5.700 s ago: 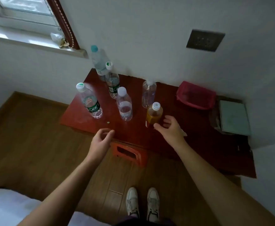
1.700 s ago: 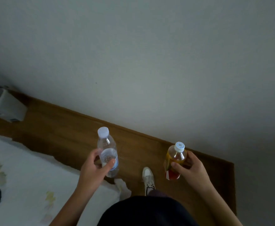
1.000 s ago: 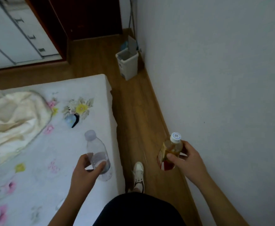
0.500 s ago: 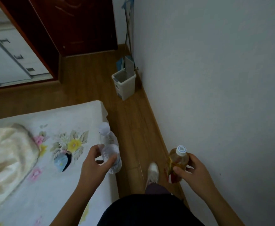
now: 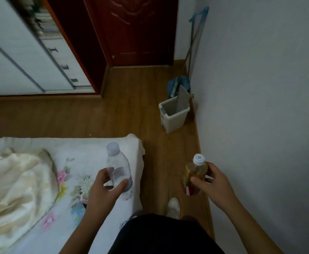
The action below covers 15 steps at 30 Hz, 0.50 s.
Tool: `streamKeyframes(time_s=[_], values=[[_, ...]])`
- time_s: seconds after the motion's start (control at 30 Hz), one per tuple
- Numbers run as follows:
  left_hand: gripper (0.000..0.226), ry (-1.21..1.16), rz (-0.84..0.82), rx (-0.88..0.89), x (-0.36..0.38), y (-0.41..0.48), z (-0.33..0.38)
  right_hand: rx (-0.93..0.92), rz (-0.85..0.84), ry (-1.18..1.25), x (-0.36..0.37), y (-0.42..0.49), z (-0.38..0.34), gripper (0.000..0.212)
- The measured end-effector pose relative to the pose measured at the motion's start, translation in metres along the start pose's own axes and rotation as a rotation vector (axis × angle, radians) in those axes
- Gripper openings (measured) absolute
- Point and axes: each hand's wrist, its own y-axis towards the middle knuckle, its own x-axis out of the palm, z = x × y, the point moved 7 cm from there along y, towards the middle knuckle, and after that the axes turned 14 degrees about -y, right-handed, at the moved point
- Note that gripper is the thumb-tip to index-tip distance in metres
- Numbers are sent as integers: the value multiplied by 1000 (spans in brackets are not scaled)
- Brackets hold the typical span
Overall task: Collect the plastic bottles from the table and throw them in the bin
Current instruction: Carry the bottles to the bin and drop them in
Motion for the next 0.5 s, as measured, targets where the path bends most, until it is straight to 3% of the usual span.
streamKeyframes(time_s=[0.13, 0.27, 0.5], values=[[54, -11, 94, -22, -6, 54, 16, -61, -72, -39, 0, 82, -64, 118], [56, -4, 130, -51, -2, 123, 24, -84, -124, -41, 3, 152, -122, 76], [53, -11, 6, -75, 38, 273, 60, 59, -28, -51, -13, 266, -152, 80]])
